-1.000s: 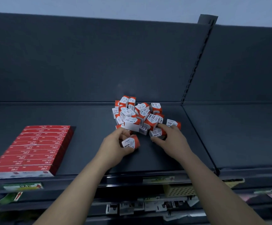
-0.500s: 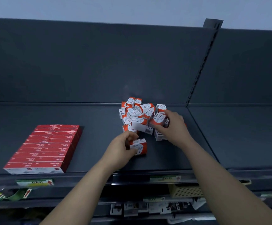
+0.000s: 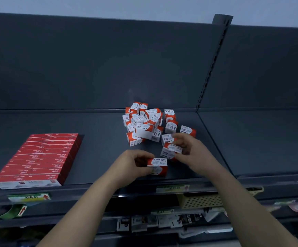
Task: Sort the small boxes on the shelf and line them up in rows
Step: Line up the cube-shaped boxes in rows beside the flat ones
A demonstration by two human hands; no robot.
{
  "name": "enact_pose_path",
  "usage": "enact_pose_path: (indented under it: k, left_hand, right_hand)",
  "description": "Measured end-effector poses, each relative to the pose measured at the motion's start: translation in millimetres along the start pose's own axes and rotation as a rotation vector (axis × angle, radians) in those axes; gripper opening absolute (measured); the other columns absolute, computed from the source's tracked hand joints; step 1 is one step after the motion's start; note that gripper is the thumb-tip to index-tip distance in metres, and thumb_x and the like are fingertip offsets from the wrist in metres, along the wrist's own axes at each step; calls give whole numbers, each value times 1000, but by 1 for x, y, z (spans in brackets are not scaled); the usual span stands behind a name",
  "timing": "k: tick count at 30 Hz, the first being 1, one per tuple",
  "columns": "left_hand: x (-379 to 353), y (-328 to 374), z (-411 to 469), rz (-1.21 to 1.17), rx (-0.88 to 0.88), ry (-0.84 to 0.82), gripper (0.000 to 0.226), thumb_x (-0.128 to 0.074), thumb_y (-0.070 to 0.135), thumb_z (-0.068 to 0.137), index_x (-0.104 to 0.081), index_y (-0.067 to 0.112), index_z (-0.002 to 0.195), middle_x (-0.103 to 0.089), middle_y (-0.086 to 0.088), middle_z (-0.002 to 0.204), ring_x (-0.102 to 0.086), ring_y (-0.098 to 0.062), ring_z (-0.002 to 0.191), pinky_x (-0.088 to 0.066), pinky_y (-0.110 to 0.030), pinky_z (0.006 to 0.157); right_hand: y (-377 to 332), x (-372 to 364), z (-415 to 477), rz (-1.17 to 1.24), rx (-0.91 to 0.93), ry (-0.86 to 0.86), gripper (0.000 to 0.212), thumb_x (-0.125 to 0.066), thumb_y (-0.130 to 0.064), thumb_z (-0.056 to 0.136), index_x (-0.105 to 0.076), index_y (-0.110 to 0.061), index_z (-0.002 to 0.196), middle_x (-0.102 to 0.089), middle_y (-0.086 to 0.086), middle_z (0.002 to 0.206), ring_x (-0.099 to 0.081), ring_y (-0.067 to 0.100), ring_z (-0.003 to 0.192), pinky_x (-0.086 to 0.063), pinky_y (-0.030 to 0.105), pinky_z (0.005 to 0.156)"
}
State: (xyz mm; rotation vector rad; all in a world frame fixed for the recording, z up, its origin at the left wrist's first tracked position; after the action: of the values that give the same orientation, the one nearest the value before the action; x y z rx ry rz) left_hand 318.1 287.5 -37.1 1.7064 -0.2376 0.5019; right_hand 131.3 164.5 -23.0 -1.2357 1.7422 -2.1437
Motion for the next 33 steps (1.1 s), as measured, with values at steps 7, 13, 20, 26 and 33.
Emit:
enact_pose_path:
  k: [7,13,20,26,33]
  left_hand:
    - [-5,-3,-1,-70,12,45,80,-87,19,65,-47,26,134,-61,8,113,-68,-8,84,-58,-27,75]
    - [-5,4,-5,-8,-1,-9,73,-83,20,71,-48,28,135,-67,14,96,-68,0,79,-56,-21,73]
    - [-4,5,-6,51,-18,34,78,-82,47,66,-46,38,135,-61,15,115,-59,0,96,-46,-16,82]
    - [-11,6,-2,103,-65,35,58,-82,43,68,-55,35,119,-64,16,107,-61,4,95,-50,-13,76]
    - [4,3,16,72,-58,120,50,-85,36,65,-61,31,109,-65,20,89,-61,7,80,-43,-11,68]
  right_hand:
    - [-5,-17,-4,71,-35,-146,34,-51,2,92,-67,-20,112,-66,-7,114,-61,6,105,-49,19,88]
    - [-9,-20,-6,144,-99,-151,35,-42,0,97,-65,-17,116,-65,-4,116,-60,6,106,-50,23,92]
    - [12,0,17,-277,-7,153,37,-51,-19,96,-51,-27,132,-52,-7,130,-47,10,117,-43,28,97]
    - [17,-2,39,-383,-35,24,52,-56,-24,94,-36,-31,142,-38,-4,147,-32,18,136,-31,39,112]
    - [13,4,41,-360,-130,-77,42,-71,-33,82,-55,-28,120,-50,-3,126,-52,11,110,-42,22,89]
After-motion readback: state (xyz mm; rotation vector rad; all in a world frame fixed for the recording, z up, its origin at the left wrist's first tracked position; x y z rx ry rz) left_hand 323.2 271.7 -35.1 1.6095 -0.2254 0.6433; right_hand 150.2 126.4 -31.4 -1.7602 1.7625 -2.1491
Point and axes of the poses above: each hand's wrist, its own z-axis towards the middle knuckle, its own x-axis out of the back of the hand, y = z × x, the point moved 1 cm from there along z, towards the middle knuckle
